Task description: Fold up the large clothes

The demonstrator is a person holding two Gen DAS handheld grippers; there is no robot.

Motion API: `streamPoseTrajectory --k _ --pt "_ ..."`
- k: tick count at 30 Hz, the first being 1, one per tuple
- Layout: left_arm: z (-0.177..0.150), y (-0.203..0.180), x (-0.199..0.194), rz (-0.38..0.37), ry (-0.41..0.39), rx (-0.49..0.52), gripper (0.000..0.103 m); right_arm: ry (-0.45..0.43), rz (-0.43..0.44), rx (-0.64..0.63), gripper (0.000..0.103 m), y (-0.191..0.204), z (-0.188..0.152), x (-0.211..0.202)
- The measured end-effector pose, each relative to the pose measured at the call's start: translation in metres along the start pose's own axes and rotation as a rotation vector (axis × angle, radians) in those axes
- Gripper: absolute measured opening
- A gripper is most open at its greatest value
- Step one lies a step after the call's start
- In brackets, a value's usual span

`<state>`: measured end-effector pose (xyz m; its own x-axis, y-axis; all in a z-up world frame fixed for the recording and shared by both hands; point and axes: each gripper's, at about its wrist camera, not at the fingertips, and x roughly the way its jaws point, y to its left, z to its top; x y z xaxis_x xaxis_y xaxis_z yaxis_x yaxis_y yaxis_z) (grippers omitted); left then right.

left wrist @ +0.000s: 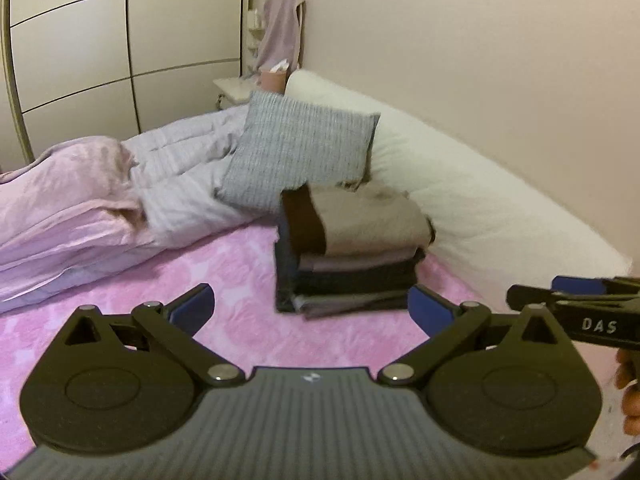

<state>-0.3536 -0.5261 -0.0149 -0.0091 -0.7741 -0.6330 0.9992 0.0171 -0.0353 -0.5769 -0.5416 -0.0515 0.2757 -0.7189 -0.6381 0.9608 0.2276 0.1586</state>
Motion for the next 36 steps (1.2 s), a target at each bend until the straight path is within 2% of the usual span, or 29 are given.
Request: streamPoseTrajectory --k 9,36 --pt "-0.034 0.005 -0.027 -0.017 0.096 0.0 0.101 0.064 0.022 0.009 0.066 0.021 -0.034 -0.039" --pt "-0.068 -0.051 -0.061 0.013 0.108 -0.064 0.101 0.129 0.119 -0.001 0.066 -0.024 -0.058 -0.081"
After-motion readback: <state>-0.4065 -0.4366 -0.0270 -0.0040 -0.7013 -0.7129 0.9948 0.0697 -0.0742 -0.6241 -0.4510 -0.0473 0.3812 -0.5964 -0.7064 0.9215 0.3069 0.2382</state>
